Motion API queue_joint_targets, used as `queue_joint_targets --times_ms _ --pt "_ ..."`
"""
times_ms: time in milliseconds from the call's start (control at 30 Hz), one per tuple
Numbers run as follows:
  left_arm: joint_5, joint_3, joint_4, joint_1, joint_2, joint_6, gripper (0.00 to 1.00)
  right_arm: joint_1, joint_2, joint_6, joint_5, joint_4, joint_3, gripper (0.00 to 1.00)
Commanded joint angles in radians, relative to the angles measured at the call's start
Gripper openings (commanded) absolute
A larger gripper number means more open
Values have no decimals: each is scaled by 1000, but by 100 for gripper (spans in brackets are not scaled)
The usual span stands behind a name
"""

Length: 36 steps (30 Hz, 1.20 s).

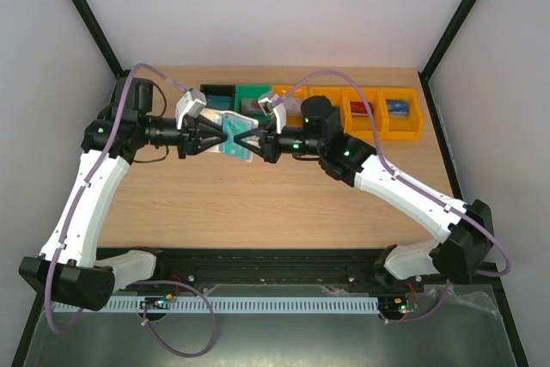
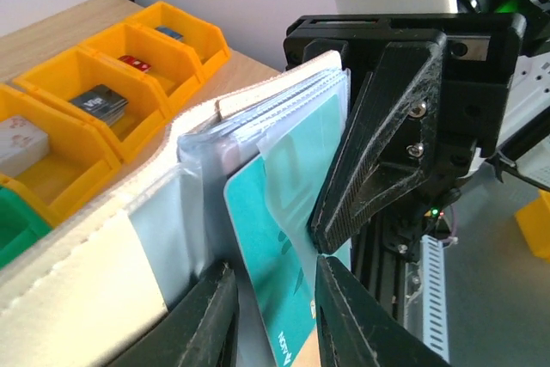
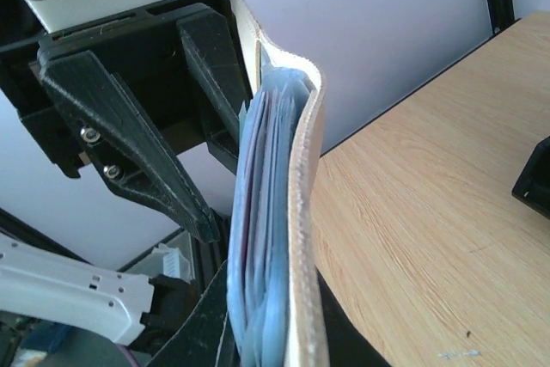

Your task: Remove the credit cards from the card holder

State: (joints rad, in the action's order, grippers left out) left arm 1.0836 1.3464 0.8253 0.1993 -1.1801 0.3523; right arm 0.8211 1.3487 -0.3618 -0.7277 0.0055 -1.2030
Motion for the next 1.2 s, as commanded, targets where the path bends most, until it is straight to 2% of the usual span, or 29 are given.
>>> queue_joint_targets --times_ms 0,100,167,233,333,367,633,833,1100,1167 --pt "261 25 64 75 -20 62 28 39 75 -118 4 360 -27 2" --pt "279 36 57 75 -30 52 32 39 100 -183 27 418 -29 2" --pt "276 37 19 77 -35 13 31 39 115 -229 45 463 -27 2" --pt "262 33 -12 79 -38 -31 23 39 132 -264 51 496 -29 2" --pt "222 28 -32 79 -34 -57 3 39 147 -269 40 510 -35 2" --pt "217 27 -31 79 -33 -58 2 39 148 -269 38 506 -35 2" --pt "237 22 14 24 -20 -31 2 28 90 -189 67 422 -13 2" --pt "249 42 87 -13 -8 40 2 -3 49 -148 45 377 19 13" --pt "272 40 106 -74 -2 62 2 -14 12 -111 -18 375 59 21" --pt "273 28 104 -90 2 63 2 -21 -9 -99 -44 377 73 20"
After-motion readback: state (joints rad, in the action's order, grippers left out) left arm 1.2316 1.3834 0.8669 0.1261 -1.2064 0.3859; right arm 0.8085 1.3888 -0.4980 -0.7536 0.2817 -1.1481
